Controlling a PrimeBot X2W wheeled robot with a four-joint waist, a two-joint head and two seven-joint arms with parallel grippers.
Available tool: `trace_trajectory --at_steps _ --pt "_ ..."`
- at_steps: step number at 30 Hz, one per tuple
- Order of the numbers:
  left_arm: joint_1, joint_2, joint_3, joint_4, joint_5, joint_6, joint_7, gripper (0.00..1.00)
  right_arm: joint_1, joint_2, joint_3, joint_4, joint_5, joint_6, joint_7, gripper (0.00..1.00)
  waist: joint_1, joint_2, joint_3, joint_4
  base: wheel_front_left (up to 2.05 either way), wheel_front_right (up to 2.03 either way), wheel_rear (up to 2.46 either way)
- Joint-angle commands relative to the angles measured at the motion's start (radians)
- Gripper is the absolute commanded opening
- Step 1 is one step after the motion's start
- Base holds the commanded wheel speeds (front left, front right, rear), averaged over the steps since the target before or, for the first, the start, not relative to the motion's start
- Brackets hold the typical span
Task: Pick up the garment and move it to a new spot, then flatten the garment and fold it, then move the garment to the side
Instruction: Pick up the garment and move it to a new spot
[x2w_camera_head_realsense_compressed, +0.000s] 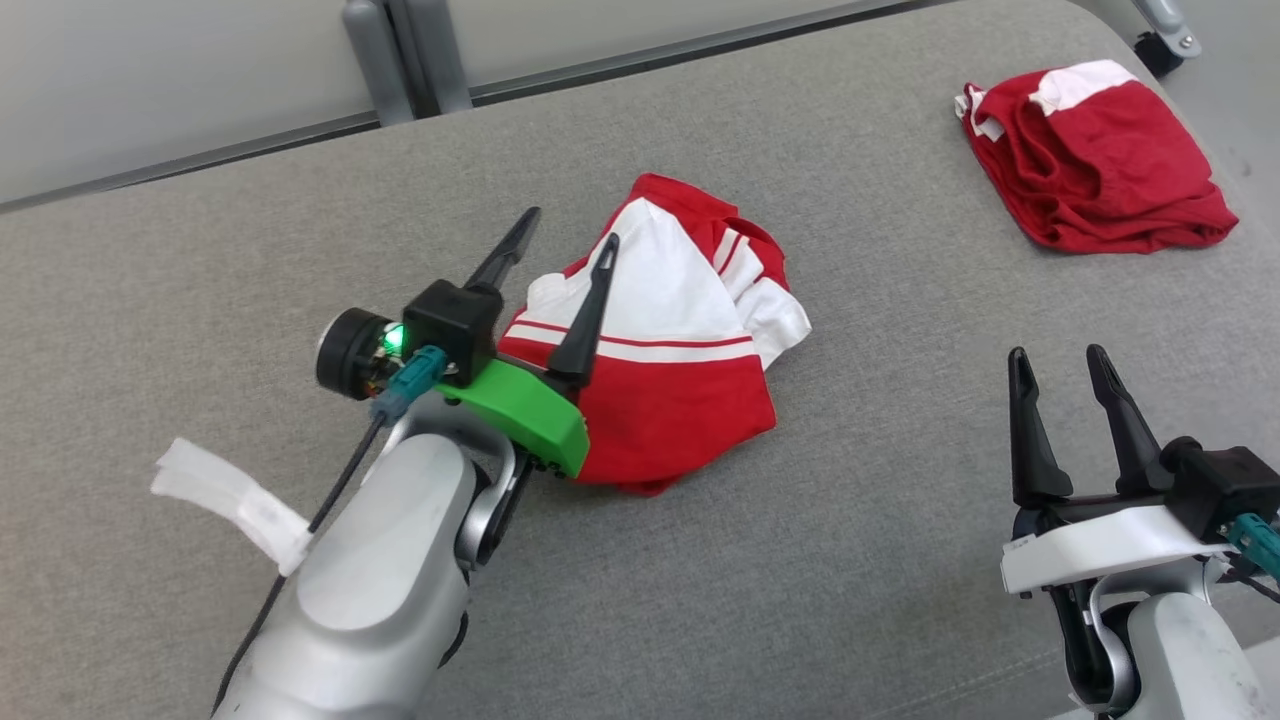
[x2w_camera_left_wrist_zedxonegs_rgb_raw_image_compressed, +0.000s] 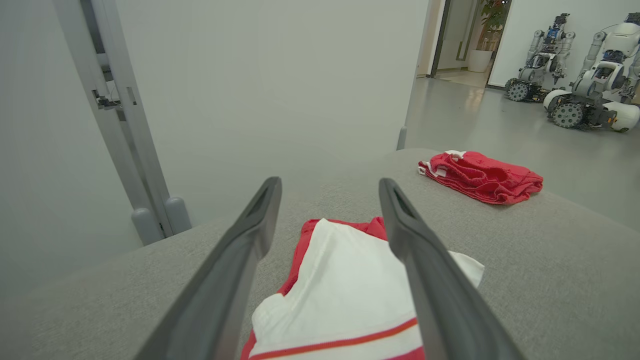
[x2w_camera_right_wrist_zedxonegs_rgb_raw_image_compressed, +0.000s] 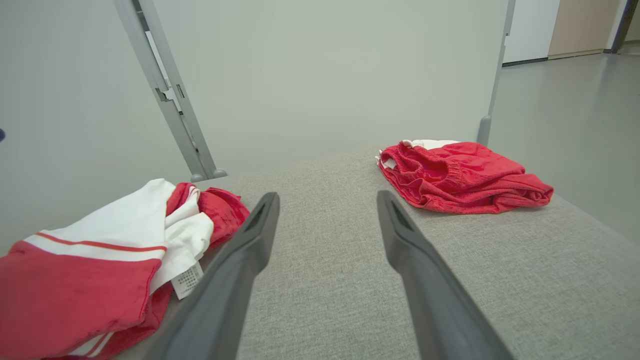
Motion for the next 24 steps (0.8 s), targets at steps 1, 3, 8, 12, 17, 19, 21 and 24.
trace_trajectory --at_steps 1,3,8,12,17,19,21,24 --pt "0.026 0.019 0.018 -0.016 -0.01 0.01 -0.009 1.0 0.012 -0.006 -0.001 -0.005 -0.007 0.0 -0.004 1.0 0.0 -0.0001 -0.042 0.047 0.0 0.0 0.0" --pt "0.05 0.035 0.042 -0.038 -0.015 0.022 -0.012 1.0 0.021 -0.009 0.0 -0.01 -0.01 0.0 -0.004 1.0 0.0 -0.0001 -0.054 0.069 0.0 0.0 0.0" --pt "0.113 0.078 0.109 -0.106 -0.021 0.052 -0.017 1.0 0.033 -0.017 -0.003 -0.023 -0.018 0.0 0.003 1.0 0.0 -0.0001 -0.082 0.125 0.0 0.0 0.0" --pt "0.186 0.113 0.176 -0.179 -0.013 0.074 -0.016 1.0 0.041 -0.021 -0.002 -0.034 -0.023 0.0 0.012 1.0 0.0 -0.0001 -0.103 0.164 0.0 0.0 0.0" --pt "0.293 0.156 0.264 -0.26 -0.003 0.102 -0.017 1.0 0.052 -0.026 0.006 -0.05 -0.03 0.0 0.028 1.0 0.0 -0.0001 -0.126 0.203 0.0 0.0 0.0" --pt "0.342 0.17 0.301 -0.292 0.002 0.112 -0.017 1.0 0.059 -0.031 0.013 -0.056 -0.031 0.0 0.032 1.0 0.0 -0.0001 -0.134 0.215 0.0 0.0 0.0" --pt "0.385 0.181 0.331 -0.319 0.007 0.119 -0.017 1.0 0.061 -0.036 0.018 -0.063 -0.034 0.0 0.039 1.0 0.0 -0.0001 -0.139 0.225 0.0 0.0 0.0" --pt "0.441 0.19 0.371 -0.353 0.01 0.129 -0.016 1.0 0.067 -0.038 0.023 -0.08 -0.039 0.0 0.05 1.0 0.0 -0.0001 -0.144 0.236 0.0 0.0 0.0"
